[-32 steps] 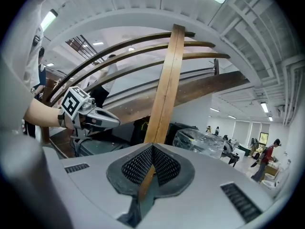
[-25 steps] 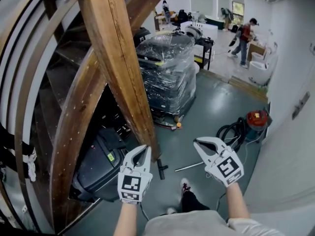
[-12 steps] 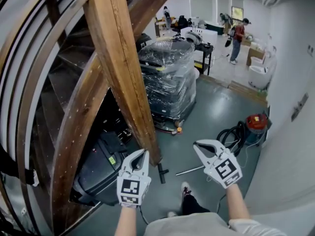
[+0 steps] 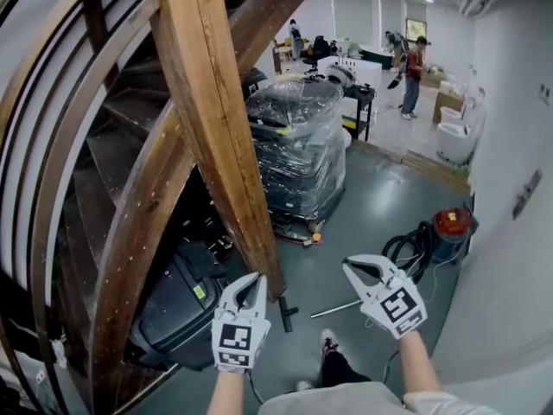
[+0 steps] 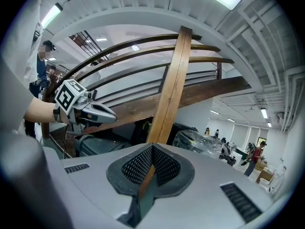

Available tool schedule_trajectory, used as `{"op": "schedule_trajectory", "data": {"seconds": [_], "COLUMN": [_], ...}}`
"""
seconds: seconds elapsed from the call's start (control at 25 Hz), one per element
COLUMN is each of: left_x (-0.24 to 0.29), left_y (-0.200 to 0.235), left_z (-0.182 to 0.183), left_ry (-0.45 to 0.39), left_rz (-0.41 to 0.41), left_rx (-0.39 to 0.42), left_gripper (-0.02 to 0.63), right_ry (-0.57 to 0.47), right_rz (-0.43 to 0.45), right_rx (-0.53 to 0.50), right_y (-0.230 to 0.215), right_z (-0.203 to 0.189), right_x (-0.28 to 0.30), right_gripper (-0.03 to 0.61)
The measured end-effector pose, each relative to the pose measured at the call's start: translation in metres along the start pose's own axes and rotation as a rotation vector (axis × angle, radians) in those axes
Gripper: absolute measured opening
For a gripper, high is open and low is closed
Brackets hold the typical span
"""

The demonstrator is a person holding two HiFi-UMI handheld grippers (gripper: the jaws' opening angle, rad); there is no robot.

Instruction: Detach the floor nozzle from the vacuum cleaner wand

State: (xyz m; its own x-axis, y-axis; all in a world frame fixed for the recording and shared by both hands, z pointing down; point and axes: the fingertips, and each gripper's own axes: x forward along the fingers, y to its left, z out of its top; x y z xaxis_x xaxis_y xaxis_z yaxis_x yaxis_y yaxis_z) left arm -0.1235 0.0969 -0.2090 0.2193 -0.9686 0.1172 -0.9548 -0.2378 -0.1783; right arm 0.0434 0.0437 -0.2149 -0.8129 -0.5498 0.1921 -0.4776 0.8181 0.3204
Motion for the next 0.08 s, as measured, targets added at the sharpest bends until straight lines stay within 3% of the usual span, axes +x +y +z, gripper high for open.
{"op": "schedule_trajectory", "data": {"seconds": [0.08], "left_x": [-0.0002], "left_y": [0.0008], "left_z": [-0.0026], "left_ry": [0.003], "left_rz": [0.001], "left_rx": [-0.005], "left_gripper": [0.002], "right_ry": [0.012], "right_rz": [0.004], "right_rx": [0.007], "right_y": [0.0026], "right_z": [-0.0013], "right_x": [0.0015], "right_gripper": [0.026]}}
